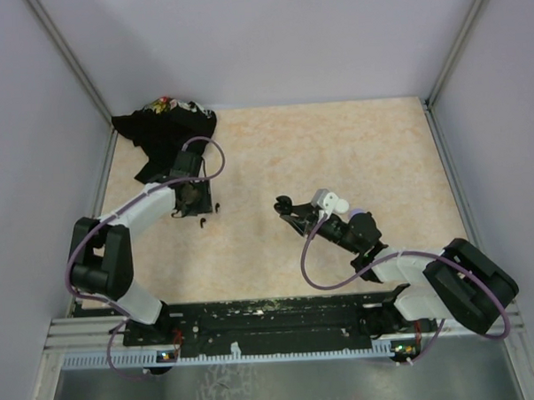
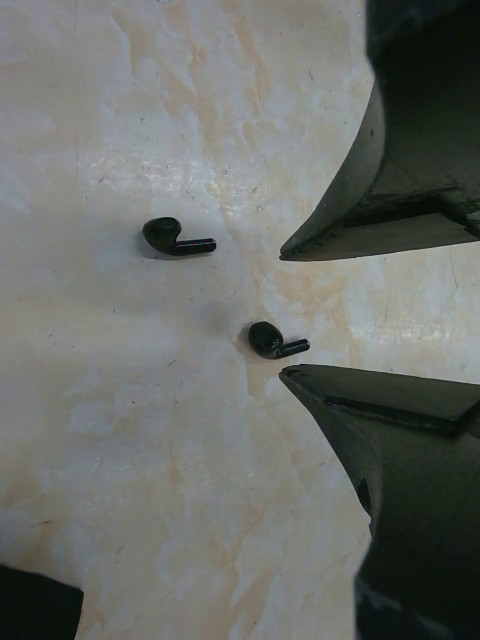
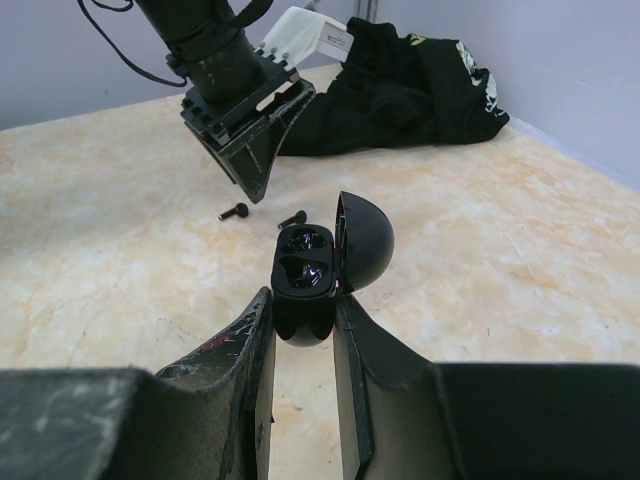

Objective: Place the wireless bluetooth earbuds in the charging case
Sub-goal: Pick up the earbud from the center of the board.

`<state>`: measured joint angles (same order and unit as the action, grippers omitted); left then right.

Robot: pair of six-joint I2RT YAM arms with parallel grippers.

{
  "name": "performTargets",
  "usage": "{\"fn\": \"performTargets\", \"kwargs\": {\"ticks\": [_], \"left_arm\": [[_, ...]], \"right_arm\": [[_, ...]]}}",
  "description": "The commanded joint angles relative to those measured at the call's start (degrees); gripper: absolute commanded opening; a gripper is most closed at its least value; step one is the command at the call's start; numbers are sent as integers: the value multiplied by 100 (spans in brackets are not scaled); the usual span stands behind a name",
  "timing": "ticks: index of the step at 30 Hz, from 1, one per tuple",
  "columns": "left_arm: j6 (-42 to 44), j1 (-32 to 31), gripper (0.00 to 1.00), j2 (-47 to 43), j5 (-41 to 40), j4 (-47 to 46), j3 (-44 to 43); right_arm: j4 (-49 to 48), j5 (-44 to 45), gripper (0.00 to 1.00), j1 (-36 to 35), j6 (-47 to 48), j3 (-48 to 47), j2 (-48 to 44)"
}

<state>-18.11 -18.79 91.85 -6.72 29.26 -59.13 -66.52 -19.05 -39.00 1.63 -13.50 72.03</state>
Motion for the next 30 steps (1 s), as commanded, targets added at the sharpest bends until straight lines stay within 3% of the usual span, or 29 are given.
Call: {"fn": "performTargets", "kwargs": {"ticks": [1, 5, 13, 24, 30], "left_arm": [[67, 60, 51, -123, 88, 44, -20], [113, 60, 51, -3, 427, 14, -248], [146, 128, 46, 57, 82, 269, -145], [97, 122, 46, 498, 683, -96, -739], [54, 129, 35, 908, 582, -271, -878]], "right_arm": [[-225, 47, 0, -59, 92, -69, -148], [-221, 49, 0, -64, 92, -81, -154], [-202, 44, 0, -68, 91, -83, -163], [-118, 54, 0, -92, 119, -114, -154], [-107, 26, 0, -99, 111, -134, -161]]}}
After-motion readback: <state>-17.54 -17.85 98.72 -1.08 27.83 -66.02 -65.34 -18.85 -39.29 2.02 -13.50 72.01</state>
